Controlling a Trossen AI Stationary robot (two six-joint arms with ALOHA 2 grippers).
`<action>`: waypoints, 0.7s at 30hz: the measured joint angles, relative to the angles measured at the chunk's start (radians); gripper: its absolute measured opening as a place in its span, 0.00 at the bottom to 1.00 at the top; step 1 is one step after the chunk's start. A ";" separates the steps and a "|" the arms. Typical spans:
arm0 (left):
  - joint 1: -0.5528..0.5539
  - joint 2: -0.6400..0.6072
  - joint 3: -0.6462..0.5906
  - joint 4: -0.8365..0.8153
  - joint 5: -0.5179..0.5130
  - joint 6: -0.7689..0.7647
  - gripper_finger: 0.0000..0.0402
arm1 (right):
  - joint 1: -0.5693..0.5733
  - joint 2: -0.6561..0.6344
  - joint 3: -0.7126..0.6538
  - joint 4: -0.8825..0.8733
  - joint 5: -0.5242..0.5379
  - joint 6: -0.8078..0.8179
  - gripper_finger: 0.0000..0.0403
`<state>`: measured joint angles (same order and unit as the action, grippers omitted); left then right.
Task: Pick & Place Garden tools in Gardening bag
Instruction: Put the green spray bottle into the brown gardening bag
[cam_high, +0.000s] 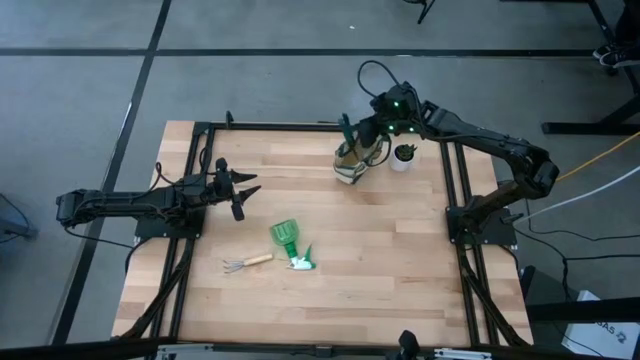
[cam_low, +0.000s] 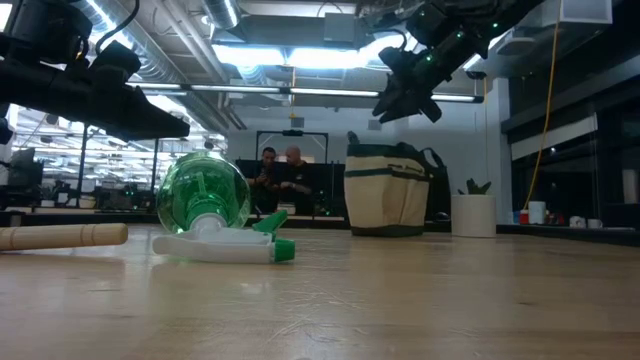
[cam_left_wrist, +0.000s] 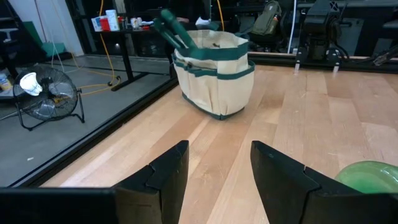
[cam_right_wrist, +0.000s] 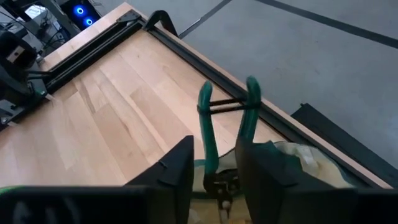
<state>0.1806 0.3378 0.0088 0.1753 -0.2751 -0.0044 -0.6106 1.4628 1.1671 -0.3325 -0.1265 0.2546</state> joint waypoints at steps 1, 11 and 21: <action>0.000 0.000 0.000 0.000 0.000 0.000 0.42 | 0.000 0.000 0.000 0.001 0.000 0.000 0.31; 0.000 0.000 0.000 0.000 0.000 0.000 0.42 | 0.001 0.000 0.000 0.000 -0.007 0.003 0.31; 0.000 0.000 0.000 0.000 0.000 0.000 0.42 | 0.003 0.000 0.000 -0.001 -0.101 0.011 0.31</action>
<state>0.1806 0.3378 0.0086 0.1753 -0.2752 -0.0044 -0.6075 1.4626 1.1671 -0.3333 -0.2279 0.2657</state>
